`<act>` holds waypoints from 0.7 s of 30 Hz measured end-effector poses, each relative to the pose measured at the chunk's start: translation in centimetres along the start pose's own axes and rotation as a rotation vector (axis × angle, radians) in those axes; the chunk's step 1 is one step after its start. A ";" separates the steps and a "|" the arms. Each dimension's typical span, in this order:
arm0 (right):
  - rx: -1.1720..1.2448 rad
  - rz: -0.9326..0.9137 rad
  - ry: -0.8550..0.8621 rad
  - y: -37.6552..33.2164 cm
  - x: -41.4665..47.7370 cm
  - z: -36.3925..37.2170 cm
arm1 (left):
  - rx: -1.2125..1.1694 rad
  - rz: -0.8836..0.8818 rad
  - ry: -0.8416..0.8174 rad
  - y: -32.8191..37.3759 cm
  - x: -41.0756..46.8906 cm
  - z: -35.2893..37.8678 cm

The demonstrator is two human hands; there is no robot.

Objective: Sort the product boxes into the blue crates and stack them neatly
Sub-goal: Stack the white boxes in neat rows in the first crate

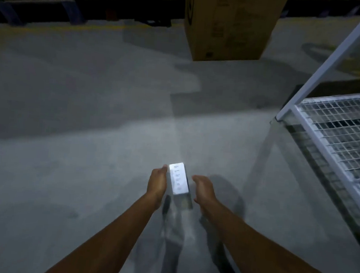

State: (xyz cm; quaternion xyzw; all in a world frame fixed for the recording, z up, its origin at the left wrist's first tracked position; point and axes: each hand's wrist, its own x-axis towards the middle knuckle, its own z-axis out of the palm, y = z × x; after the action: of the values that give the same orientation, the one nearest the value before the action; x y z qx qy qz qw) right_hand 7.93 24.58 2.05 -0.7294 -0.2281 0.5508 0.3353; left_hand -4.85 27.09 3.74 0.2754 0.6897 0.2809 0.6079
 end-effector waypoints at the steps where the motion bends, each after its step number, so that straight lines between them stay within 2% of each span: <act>1: -0.092 0.000 -0.015 0.5 1.0 0.5 | -0.101 -0.068 -0.024 -0.2 0.5 0.5; 3: -0.195 0.011 -0.060 1.7 2.7 1.5 | -0.272 -0.174 -0.058 -1.0 1.2 1.5; 5: -0.221 0.024 -0.103 1.9 3.3 2.3 | -0.321 -0.194 -0.064 -1.0 1.5 1.9; 8: -0.256 -0.033 -0.068 1.0 1.8 2.3 | -0.254 -0.158 -0.020 0.5 -0.1 1.5; 12: -0.275 -0.073 -0.012 -2.2 -3.6 0.4 | -0.183 -0.158 -0.046 4.0 -4.8 0.3; 17: -0.266 -0.036 0.138 -9.7 -14.0 -2.8 | -0.174 -0.185 -0.129 11.4 -14.9 0.2; 21: -0.201 -0.044 0.177 -18.9 -23.7 -6.8 | -0.190 -0.207 -0.227 20.9 -24.7 -0.7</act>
State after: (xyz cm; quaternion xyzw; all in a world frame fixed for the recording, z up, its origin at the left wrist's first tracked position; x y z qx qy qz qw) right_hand 8.26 19.03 32.62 -0.8000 -0.2678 0.4511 0.2913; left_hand -2.07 23.69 35.78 0.1740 0.6118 0.2479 0.7308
